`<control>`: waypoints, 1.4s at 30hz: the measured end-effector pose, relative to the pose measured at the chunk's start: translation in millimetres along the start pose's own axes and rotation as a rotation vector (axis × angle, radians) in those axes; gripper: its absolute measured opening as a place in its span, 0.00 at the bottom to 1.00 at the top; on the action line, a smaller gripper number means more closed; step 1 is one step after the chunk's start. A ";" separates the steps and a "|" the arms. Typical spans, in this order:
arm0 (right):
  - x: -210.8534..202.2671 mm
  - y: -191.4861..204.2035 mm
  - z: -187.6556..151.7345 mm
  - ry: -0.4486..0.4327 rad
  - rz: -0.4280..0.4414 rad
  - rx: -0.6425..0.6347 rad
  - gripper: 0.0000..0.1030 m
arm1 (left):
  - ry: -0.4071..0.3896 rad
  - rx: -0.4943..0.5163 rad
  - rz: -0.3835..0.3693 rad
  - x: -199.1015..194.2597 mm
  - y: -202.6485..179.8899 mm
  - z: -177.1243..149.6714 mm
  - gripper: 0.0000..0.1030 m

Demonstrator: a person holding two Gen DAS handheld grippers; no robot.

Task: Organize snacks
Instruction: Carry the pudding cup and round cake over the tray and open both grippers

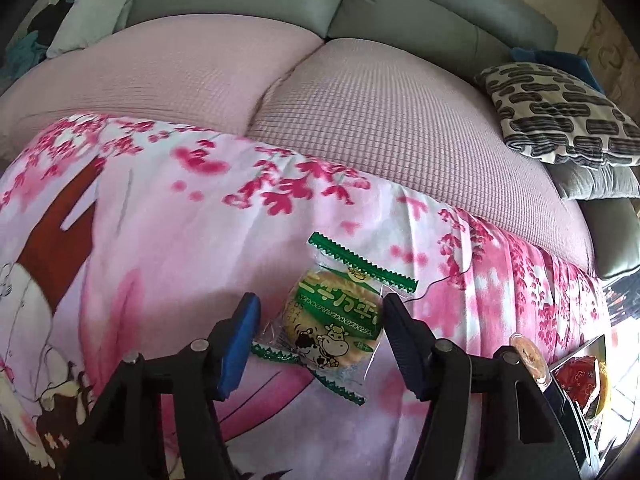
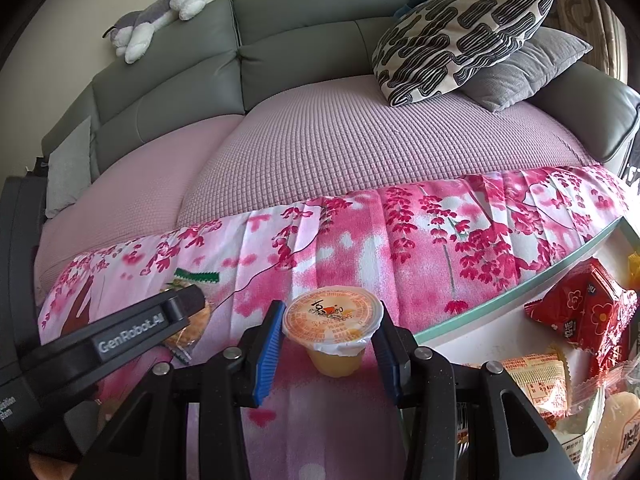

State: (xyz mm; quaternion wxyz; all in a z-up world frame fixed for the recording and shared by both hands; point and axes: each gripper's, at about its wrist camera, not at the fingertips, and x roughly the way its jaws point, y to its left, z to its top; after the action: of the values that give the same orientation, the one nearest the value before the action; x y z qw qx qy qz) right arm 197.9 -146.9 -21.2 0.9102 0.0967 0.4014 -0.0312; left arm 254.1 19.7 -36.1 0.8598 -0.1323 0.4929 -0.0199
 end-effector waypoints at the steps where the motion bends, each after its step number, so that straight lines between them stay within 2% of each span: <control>1: -0.1 -0.1 0.0 0.001 0.001 0.000 0.44 | -0.004 -0.007 0.002 -2.7 2.8 -0.5 0.62; 8: -3.2 6.6 -1.3 0.002 0.053 -0.007 0.44 | -0.044 -0.044 -0.003 -23.6 20.1 -2.6 0.59; 17: -15.5 21.8 0.0 -0.025 0.061 -0.050 0.44 | -0.086 -0.082 -0.020 -48.5 29.1 -8.6 0.58; 24: -36.5 23.7 4.3 -0.071 0.069 -0.054 0.44 | -0.023 -0.099 -0.019 -67.9 33.1 -25.2 0.58; 32: -89.4 18.5 -0.4 -0.097 0.077 -0.058 0.44 | -0.025 -0.114 -0.019 -114.2 26.2 -46.7 0.58; 42: -166.9 -10.7 -13.6 -0.115 0.047 -0.062 0.44 | -0.044 -0.068 -0.044 -162.6 -14.5 -90.1 0.58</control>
State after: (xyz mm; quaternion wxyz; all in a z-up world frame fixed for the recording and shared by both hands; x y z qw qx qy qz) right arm 73.8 -158.1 91.2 0.9348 0.0759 0.3469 -0.0029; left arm 95.2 13.8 61.3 0.8648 -0.1725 0.4711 -0.0192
